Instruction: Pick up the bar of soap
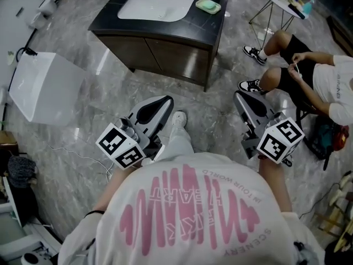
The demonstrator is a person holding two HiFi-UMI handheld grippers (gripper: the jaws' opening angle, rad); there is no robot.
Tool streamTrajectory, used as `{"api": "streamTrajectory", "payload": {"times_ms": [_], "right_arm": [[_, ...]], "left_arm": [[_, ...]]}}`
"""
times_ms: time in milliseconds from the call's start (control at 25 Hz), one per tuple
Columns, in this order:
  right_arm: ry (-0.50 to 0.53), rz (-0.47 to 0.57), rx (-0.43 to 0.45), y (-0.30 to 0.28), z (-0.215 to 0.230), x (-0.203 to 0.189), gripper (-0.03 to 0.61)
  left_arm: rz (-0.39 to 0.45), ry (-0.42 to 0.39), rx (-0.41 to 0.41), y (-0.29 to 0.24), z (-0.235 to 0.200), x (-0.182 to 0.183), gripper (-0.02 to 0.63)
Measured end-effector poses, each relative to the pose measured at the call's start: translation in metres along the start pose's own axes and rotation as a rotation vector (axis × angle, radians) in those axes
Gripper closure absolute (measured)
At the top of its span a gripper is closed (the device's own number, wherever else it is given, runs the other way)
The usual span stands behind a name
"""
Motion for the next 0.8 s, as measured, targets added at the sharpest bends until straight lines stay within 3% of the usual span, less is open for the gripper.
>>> {"api": "streamTrajectory", "payload": {"times_ms": [800], "right_arm": [[-0.034,0.065,-0.128,-0.138,0.049,0.082,0.566]], "left_arm": [[-0.023,0.015,-0.161,-0.098,-0.182,0.042,0.604]]}}
Point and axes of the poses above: the fingertips, and each gripper's own axes: y backward along the fingers, z to its right, x out of its top, the point moved 8 cm from there along y, backward along the fingers, and after that the axes turned 11 degrees about -y, right-handed, at the moved point
